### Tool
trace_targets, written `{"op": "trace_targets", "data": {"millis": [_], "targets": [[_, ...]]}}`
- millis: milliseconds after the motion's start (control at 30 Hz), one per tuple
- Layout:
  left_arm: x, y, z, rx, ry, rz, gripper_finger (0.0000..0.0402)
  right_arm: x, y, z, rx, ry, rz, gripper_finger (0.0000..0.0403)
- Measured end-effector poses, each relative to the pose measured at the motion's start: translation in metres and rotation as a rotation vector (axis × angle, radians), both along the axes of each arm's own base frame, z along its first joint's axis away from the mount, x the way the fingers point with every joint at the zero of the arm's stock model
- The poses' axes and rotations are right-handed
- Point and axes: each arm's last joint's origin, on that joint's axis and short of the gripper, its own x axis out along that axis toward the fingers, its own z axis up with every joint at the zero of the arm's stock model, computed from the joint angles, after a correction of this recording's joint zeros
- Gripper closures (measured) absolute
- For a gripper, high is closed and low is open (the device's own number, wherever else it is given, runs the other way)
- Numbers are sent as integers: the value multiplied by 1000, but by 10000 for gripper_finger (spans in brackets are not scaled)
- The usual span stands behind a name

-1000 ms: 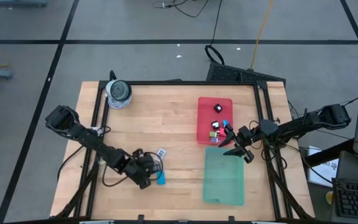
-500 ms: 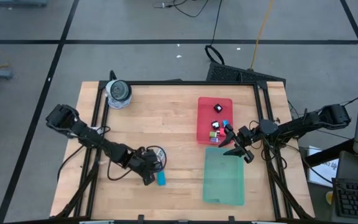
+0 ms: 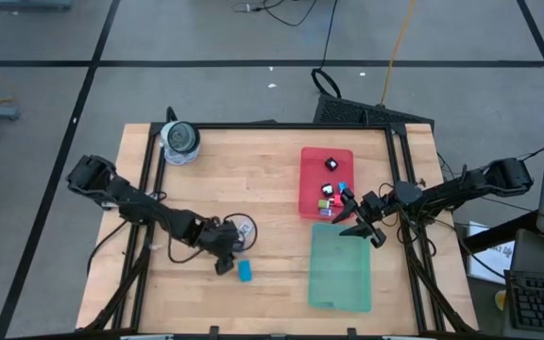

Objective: Pick & Place Office items
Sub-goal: Put the dark blue digital clock into the green bin

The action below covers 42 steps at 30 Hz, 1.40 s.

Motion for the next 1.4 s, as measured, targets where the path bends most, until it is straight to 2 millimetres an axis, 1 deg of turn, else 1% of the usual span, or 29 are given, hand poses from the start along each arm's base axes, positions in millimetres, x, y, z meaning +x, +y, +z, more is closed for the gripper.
{"op": "trace_targets", "data": {"millis": [33, 167, 267, 367, 600, 767, 933, 1167, 1300, 1400], "targets": [[0, 2, 4, 20, 6, -3, 112, 0, 0, 0, -1, 3, 0, 232], [2, 5, 31, 114, 11, 8, 128, 0, 0, -1, -4, 11, -1, 232], [-1, 8, 37, 182, 68, 25, 144, 0, 0, -2, -4, 17, -1, 232], [0, 8, 40, 201, 48, -8, 157, 0, 0, -3, -5, 24, -1, 232], [1, 4, 17, 294, 98, -163, 176, 0, 0, -2, -11, 19, -2, 232], [7, -1, 0, 327, 122, -227, 172, 0, 0, -3, -11, 20, -2, 232], [11, -5, -14, 334, 156, -252, 163, 0, 0, -2, -11, 20, -2, 232], [14, -7, -21, 342, 154, -246, 157, 1, 0, -3, -11, 25, -2, 232], [14, -7, -21, 329, 162, -239, 170, 1, 0, -3, -11, 25, -2, 232], [10, -7, -23, 283, 210, -262, 188, 1, 0, -3, -10, 26, -2, 232]]}}
